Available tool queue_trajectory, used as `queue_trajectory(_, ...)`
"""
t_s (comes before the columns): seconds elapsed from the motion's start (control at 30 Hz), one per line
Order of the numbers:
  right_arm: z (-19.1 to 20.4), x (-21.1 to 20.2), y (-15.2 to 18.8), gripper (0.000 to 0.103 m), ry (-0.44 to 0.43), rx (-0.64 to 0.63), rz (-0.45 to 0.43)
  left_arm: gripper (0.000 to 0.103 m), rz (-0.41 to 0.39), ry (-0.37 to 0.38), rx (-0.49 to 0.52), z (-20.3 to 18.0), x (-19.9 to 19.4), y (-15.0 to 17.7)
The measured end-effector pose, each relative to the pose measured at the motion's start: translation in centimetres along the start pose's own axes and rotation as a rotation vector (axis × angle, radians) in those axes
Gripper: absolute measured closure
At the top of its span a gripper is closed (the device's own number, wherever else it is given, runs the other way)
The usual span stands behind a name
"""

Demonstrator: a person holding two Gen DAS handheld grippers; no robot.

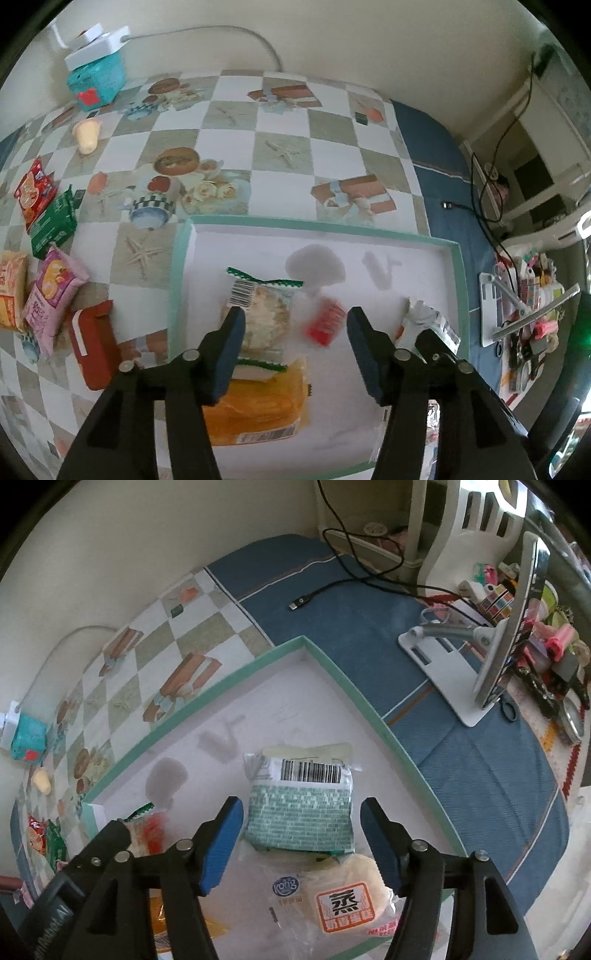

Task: Organize snacks
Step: 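Carry the candy and green-white packet into the tray and open both tools, then move both tools back over the snack pile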

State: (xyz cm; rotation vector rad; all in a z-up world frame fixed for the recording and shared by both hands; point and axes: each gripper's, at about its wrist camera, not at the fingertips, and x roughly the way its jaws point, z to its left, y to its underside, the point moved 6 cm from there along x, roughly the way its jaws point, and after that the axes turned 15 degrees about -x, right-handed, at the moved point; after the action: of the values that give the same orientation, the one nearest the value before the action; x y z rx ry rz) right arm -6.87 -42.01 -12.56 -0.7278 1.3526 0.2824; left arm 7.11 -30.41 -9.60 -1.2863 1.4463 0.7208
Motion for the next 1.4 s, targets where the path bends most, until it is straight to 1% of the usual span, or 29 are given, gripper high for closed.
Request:
queue_trajectory(0.07, 0.1, -0.3, 0.0, 0.031, 0.008, -0.008, -0.002, 0.032, -0.005, -0.002, -0.022, 0.7, -0.3, -0.4)
queue_trajectory(0.1, 0.2, -0.3, 0.0, 0.031, 0.011, -0.011, -0.002, 0.027, -0.009, -0.008, -0.030, 1.0, -0.5, -0.6)
queue_trajectory(0.13, 0.2, -0.5, -0.1, 0.026, 0.017, -0.014, -0.004, 0.024, -0.016, -0.018, -0.040, 1.4, -0.6, -0.9)
queue_trajectory(0.17, 0.3, -0.6, -0.1, 0.019, 0.021, -0.014, -0.007, 0.019, -0.027, -0.033, -0.052, 2.0, -0.8, -1.2)
queue_trajectory(0.27, 0.4, -1.2, -0.2, 0.014, 0.027, -0.015, -0.020, 0.016, -0.050, -0.066, -0.073, 3.7, -1.3, -2.0)
queue_trajectory(0.33, 0.6, -1.5, -0.3, 0.012, 0.036, -0.016, -0.024, 0.012, -0.059, -0.079, -0.088, 4.7, -1.5, -2.4)
queue_trajectory(0.47, 0.8, -1.7, -0.1, 0.012, 0.047, -0.015, -0.018, 0.012, -0.043, -0.090, -0.126, 6.9, -1.7, -3.0)
queue_trajectory(0.6, 1.3, -2.0, 0.0, 0.012, 0.043, -0.012, -0.016, 0.012, -0.055, -0.087, -0.151, 8.6, -2.3, -3.5)
queue_trajectory(0.63, 1.5, -2.1, -0.1, 0.010, 0.040, -0.014, -0.020, 0.012, -0.058, -0.086, -0.156, 9.1, -2.6, -3.6)
queue_trajectory(0.67, 1.7, -2.4, -0.1, 0.002, 0.037, -0.016, -0.027, 0.012, -0.060, -0.086, -0.162, 9.7, -3.0, -3.7)
queue_trajectory(0.7, 2.0, -2.7, -0.2, 0.000, 0.034, -0.019, -0.037, 0.012, -0.064, -0.082, -0.173, 10.2, -3.3, -3.9)
queue_trajectory(0.87, 3.4, -4.0, -0.4, 0.000, 0.045, -0.045, -0.060, 0.011, -0.100, -0.079, -0.228, 13.5, -5.2, -5.0)
queue_trajectory(1.1, 6.9, -5.8, -0.2, 0.000, 0.050, -0.096, -0.087, 0.011, -0.173, -0.123, -0.330, 20.7, -8.5, -7.0)
queue_trajectory(1.27, 10.5, -7.0, -0.1, 0.000, 0.046, -0.144, -0.115, 0.011, -0.219, -0.146, -0.402, 26.1, -10.9, -8.0)
queue_trajectory(1.4, 13.7, -7.6, 0.2, 0.000, 0.035, -0.184, -0.128, 0.011, -0.260, -0.186, -0.455, 30.6, -12.8, -8.7)
